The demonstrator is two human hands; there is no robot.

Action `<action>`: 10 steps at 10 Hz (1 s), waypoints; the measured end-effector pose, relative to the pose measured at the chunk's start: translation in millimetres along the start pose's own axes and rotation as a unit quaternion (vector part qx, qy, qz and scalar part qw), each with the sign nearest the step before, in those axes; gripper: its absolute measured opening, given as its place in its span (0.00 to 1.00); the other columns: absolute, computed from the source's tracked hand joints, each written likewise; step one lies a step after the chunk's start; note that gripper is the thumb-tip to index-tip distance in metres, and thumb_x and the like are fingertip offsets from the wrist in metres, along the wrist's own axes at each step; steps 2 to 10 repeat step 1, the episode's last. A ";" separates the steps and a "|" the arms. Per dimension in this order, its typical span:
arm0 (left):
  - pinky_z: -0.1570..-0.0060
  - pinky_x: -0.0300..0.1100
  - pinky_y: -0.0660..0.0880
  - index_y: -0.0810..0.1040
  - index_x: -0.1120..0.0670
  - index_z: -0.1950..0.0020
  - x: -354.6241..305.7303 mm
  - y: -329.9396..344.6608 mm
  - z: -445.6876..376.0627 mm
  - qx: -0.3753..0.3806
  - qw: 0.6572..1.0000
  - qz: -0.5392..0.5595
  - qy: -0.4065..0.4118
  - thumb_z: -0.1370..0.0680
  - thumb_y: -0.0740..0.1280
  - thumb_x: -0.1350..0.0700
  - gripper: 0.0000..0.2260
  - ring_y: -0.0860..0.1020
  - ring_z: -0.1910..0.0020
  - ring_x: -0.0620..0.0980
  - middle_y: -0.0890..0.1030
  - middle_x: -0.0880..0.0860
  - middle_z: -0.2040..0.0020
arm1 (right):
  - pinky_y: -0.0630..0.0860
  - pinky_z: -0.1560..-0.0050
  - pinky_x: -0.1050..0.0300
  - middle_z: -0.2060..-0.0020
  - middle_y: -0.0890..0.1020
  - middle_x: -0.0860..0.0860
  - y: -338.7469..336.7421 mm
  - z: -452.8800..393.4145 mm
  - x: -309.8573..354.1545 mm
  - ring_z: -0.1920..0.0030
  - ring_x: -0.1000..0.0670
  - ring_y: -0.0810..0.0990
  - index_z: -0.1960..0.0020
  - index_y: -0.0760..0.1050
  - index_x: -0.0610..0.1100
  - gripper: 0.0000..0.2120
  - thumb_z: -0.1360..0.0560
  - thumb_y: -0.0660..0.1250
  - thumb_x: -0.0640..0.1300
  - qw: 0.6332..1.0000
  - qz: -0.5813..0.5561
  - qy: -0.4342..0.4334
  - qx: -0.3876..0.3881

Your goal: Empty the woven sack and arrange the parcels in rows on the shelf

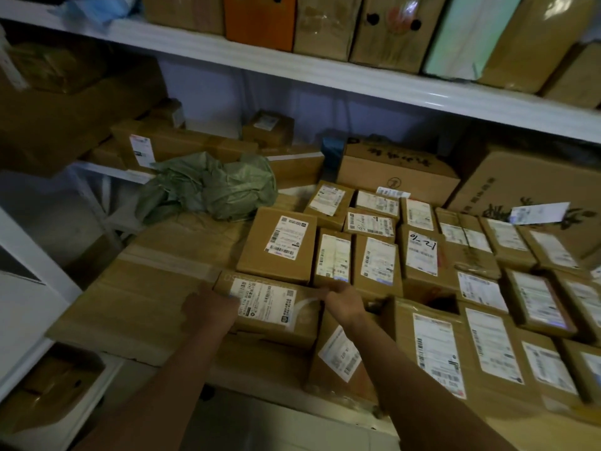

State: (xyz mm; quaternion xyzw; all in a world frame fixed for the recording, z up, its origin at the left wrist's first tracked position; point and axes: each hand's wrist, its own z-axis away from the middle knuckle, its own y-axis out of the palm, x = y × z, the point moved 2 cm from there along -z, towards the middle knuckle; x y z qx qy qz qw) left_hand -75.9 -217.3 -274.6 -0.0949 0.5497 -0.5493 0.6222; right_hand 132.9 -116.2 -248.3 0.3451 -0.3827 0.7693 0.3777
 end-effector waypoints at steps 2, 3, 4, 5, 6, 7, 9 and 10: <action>0.45 0.56 0.74 0.73 0.57 0.40 -23.2 3.5 3.2 -0.048 0.998 -0.021 0.041 0.29 0.68 0.46 0.22 0.74 0.42 0.61 0.75 0.59 0.41 | 0.76 0.41 0.53 0.38 0.77 0.45 -16.4 3.7 4.4 0.41 0.46 0.77 0.33 0.71 0.43 0.22 0.25 0.68 0.46 0.999 0.011 -0.005 -0.034; 0.45 0.56 0.74 0.73 0.57 0.40 -23.2 3.5 3.2 -0.048 0.998 -0.021 0.041 0.29 0.68 0.46 0.22 0.74 0.42 0.61 0.75 0.59 0.41 | 0.76 0.41 0.53 0.38 0.77 0.45 -16.4 3.7 4.4 0.41 0.46 0.77 0.33 0.71 0.43 0.22 0.25 0.68 0.46 0.999 0.011 -0.005 -0.034; 0.45 0.56 0.74 0.73 0.57 0.40 -23.2 3.5 3.2 -0.048 0.998 -0.021 0.041 0.29 0.68 0.46 0.22 0.74 0.42 0.61 0.75 0.59 0.41 | 0.76 0.41 0.53 0.38 0.77 0.45 -16.4 3.7 4.4 0.41 0.46 0.77 0.33 0.71 0.43 0.22 0.25 0.68 0.46 0.999 0.011 -0.005 -0.034; 0.45 0.56 0.74 0.73 0.57 0.40 -23.2 3.5 3.2 -0.048 0.998 -0.021 0.041 0.29 0.68 0.46 0.22 0.74 0.42 0.61 0.75 0.59 0.41 | 0.76 0.41 0.53 0.38 0.77 0.45 -16.4 3.7 4.4 0.41 0.46 0.77 0.33 0.71 0.43 0.22 0.25 0.68 0.46 0.999 0.011 -0.005 -0.034; 0.45 0.56 0.74 0.73 0.57 0.40 -23.2 3.5 3.2 -0.048 0.998 -0.021 0.041 0.29 0.68 0.46 0.22 0.74 0.42 0.61 0.75 0.59 0.41 | 0.76 0.41 0.53 0.38 0.77 0.45 -16.4 3.7 4.4 0.41 0.46 0.77 0.33 0.71 0.43 0.22 0.25 0.68 0.46 0.999 0.011 -0.005 -0.034; 0.45 0.56 0.74 0.73 0.57 0.40 -23.2 3.5 3.2 -0.048 0.998 -0.021 0.041 0.29 0.68 0.46 0.22 0.74 0.42 0.61 0.75 0.59 0.41 | 0.76 0.41 0.53 0.38 0.77 0.45 -16.4 3.7 4.4 0.41 0.46 0.77 0.33 0.71 0.43 0.22 0.25 0.68 0.46 0.999 0.011 -0.005 -0.034; 0.45 0.56 0.74 0.73 0.57 0.40 -23.2 3.5 3.2 -0.048 0.998 -0.021 0.041 0.29 0.68 0.46 0.22 0.74 0.42 0.61 0.75 0.59 0.41 | 0.76 0.41 0.53 0.38 0.77 0.45 -16.4 3.7 4.4 0.41 0.46 0.77 0.33 0.71 0.43 0.22 0.25 0.68 0.46 0.999 0.011 -0.005 -0.034; 0.45 0.56 0.74 0.73 0.57 0.40 -23.2 3.5 3.2 -0.048 0.998 -0.021 0.041 0.29 0.68 0.46 0.22 0.74 0.42 0.61 0.75 0.59 0.41 | 0.76 0.41 0.53 0.38 0.77 0.45 -16.4 3.7 4.4 0.41 0.46 0.77 0.33 0.71 0.43 0.22 0.25 0.68 0.46 0.999 0.011 -0.005 -0.034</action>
